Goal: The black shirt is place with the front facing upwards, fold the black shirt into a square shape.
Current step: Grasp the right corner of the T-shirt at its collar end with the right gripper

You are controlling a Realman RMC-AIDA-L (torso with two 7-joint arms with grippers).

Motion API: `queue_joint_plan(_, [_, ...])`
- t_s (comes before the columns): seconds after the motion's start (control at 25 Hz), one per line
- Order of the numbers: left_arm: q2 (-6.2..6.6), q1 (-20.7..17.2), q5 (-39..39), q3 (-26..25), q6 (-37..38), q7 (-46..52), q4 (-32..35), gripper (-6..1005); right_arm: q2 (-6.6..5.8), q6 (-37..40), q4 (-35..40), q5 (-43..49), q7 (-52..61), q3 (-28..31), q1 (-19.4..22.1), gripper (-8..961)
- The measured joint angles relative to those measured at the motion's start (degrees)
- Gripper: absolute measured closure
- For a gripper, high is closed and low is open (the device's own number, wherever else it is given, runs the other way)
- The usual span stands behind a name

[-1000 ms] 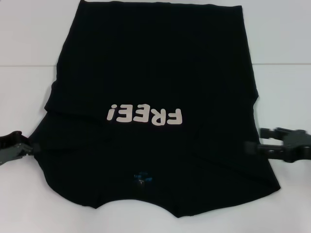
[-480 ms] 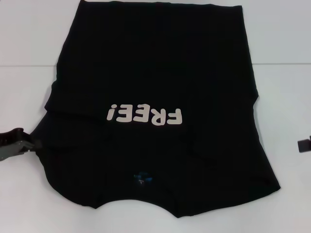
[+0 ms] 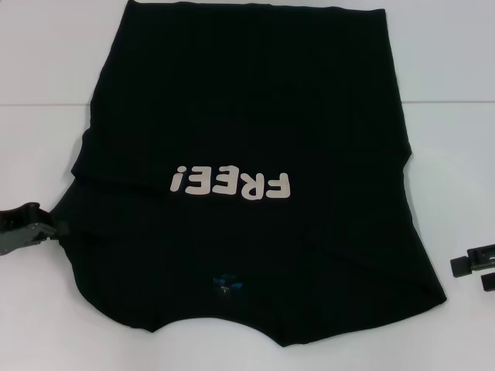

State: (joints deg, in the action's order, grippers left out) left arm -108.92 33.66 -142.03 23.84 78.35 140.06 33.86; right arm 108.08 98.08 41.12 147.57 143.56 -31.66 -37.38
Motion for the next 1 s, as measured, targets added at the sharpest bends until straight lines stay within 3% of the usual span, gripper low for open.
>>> queue_joint_plan(0.28, [-0.15, 0.1, 0.0, 0.0, 0.0, -0.6, -0.1, 962, 0.01, -3.8, -4.0, -0.2, -1.4, -0.1, -0.1, 41])
queue_joint_plan(0.52, [-0.19, -0.1, 0.0, -0.1, -0.1, -0.6, -0.1, 962, 0.97, -5.4, -5.4, 0.0, -2.2, -0.2, -0.7, 41])
queue_joint_plan(1.0, [-0.40, -0.2, 0.0, -0.3, -0.3, -1.2, -0.1, 963, 1.63, -7.9, -6.9, 0.1, -2.3, -2.0, -1.1, 41])
